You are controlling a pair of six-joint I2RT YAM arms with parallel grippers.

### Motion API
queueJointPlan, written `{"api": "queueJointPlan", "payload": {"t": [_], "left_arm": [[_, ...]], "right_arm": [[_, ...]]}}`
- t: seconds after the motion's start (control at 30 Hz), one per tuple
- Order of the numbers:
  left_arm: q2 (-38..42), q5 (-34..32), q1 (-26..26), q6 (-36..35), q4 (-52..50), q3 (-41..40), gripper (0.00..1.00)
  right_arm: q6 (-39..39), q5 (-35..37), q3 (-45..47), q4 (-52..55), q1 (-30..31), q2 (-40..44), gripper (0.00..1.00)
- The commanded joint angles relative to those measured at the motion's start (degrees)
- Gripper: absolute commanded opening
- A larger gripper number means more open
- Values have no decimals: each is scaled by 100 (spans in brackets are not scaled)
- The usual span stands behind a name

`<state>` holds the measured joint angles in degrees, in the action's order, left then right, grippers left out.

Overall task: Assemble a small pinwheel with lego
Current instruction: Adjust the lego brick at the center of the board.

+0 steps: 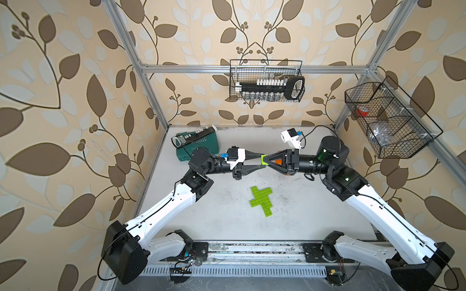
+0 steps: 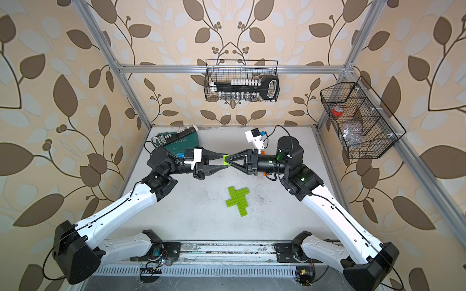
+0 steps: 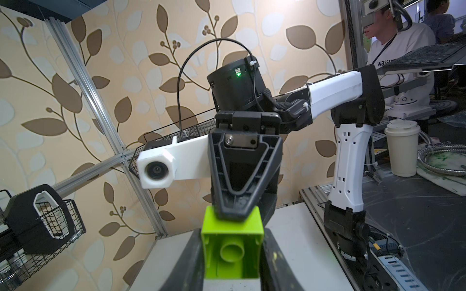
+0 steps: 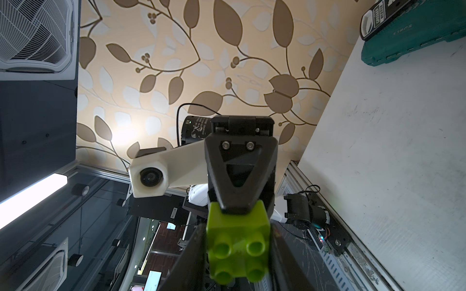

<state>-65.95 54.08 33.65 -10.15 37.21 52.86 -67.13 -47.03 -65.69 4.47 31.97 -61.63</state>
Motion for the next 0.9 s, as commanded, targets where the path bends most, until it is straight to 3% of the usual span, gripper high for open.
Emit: {"api": "queueJointPlan", "payload": {"t": [0.0,0.2,0.27,0.3,0.33,0.4,0.57,0.67,0.77,0.87], "left_arm": [[63,93,-72,-94,-9,216,0],[25,19,-65,-162,-496,360,0],[-13,-43,-47,-161,-868,501,40],[-21,-88,-19,-161,-1096,584,73],[-23,-92,7,-198,-1329,653,98],[35,-231,68,-233,-1648,680,99],[285,-1623,349,79,-2631,495,99],[361,-2621,735,548,-3254,357,99],[148,-4094,1529,663,-4525,584,99],[-61,-4888,1653,1754,-5133,568,99]], "right_arm": [[-85,-179,77,-192,78,57,31],[-53,-97,93,-184,86,113,19],[99,-5,67,-57,88,143,16],[269,103,16,136,88,155,15],[496,251,-63,428,90,176,14],[1079,716,-267,1302,76,233,12],[2670,2806,-761,3810,78,198,11],[3134,3955,-830,4857,80,88,9],[3387,4789,-785,5592,82,-88,8],[3514,5143,-485,5828,81,-187,7]]}}
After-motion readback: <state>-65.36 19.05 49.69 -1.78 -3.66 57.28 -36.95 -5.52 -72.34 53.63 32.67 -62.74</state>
